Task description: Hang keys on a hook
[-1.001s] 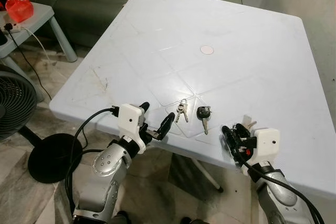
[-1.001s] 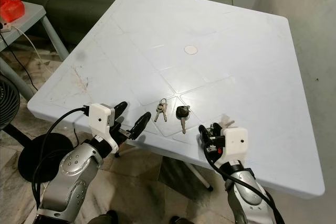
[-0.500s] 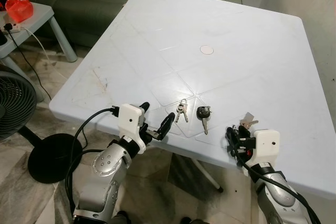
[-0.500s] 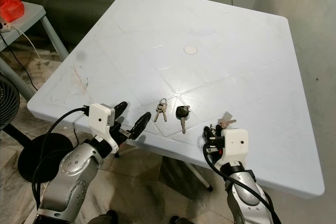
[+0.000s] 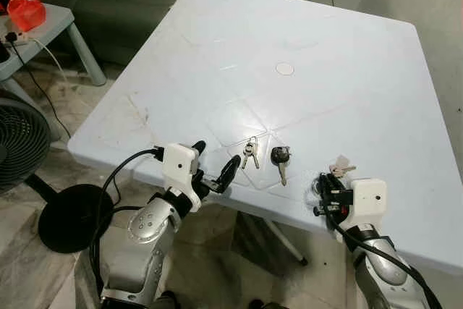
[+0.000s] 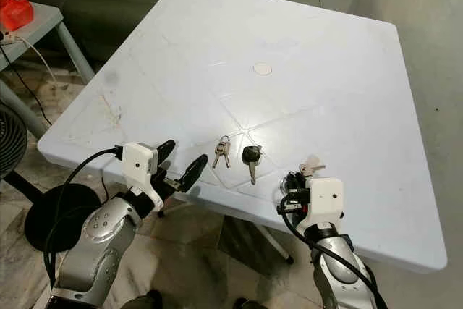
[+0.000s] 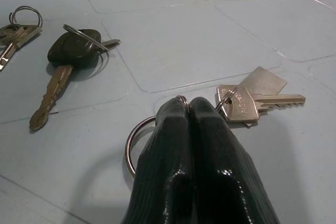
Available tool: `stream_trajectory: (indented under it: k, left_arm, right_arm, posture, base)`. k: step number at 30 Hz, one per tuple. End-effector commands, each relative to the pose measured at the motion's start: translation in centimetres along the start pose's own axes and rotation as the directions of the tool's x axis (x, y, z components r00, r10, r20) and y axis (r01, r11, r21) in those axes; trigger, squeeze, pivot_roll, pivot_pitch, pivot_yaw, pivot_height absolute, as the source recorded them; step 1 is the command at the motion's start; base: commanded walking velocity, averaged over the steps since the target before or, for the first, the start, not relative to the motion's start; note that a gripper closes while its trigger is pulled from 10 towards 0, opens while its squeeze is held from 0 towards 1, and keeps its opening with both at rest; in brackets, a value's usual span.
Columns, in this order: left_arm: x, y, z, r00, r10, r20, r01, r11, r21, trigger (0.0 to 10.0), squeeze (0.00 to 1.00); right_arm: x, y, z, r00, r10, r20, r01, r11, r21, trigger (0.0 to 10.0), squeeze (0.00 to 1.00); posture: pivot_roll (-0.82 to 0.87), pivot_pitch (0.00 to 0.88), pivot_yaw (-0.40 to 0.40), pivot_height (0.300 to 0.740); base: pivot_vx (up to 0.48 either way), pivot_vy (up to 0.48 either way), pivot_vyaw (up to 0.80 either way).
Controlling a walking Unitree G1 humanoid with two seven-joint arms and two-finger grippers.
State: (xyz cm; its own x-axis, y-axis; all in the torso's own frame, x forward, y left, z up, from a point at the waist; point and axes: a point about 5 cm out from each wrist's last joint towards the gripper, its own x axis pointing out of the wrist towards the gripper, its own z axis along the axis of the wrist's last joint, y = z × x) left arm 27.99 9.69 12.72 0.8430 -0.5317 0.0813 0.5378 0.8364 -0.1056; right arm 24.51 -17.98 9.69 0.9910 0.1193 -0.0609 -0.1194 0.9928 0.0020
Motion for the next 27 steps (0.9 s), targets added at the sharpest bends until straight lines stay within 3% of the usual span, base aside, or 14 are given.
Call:
stream_trajectory:
  k: [1,8,13,20,22,27]
  left_arm:
    - [-0.1,0.1,0.0,1.0,0.006,-0.003,-0.006,1.0,0.002,10.0,0.0]
    - [0.6,0.6,0.2,1.0,0.03,0.0,-0.03,1.0,0.01,10.0,0.0]
    - [2.6,2.3,1.8,0.992,0.117,0.039,-0.116,0.993,-0.017,10.0,0.0]
    - [6.3,4.8,5.9,0.974,0.186,0.133,-0.187,0.982,-0.001,10.0,0.0]
    - [7.4,5.8,8.1,0.962,0.207,0.176,-0.21,0.978,-0.005,10.0,0.0]
    - [8.2,6.9,10.3,0.951,0.229,0.21,-0.237,0.972,0.011,10.0,0.0]
  right_arm:
    - [-0.1,-0.7,0.2,1.0,-0.03,0.007,0.03,0.999,0.01,0.0,0.0]
    - [0.7,-1.9,1.5,0.991,-0.122,0.049,0.118,0.99,0.074,0.0,0.0]
    - [1.7,-3.0,3.7,0.972,-0.204,0.119,0.196,0.978,0.069,0.0,0.0]
    - [3.5,-3.4,7.0,0.949,-0.227,0.218,0.221,0.974,0.053,0.0,0.0]
    - [4.0,-3.9,8.7,0.932,-0.244,0.268,0.236,0.97,0.063,0.0,0.0]
    - [4.3,-4.4,10.6,0.909,-0.265,0.323,0.253,0.964,0.077,0.0,0.0]
  posture:
    - [0.08,0.207,-0.061,0.74]
    - [0.07,0.194,-0.05,0.74]
    - [0.06,0.162,-0.04,0.74]
    - [0.03,0.109,-0.032,0.74]
    - [0.02,0.086,-0.029,0.74]
    - [0.01,0.065,-0.023,0.74]
  base:
    - [0.0,0.0,0.0]
    - [0.0,0.0,0.0]
    - [0.0,0.0,0.0]
    - [0.0,0.0,0.0]
    - [0.0,0.0,0.0]
    - [0.0,0.0,0.0]
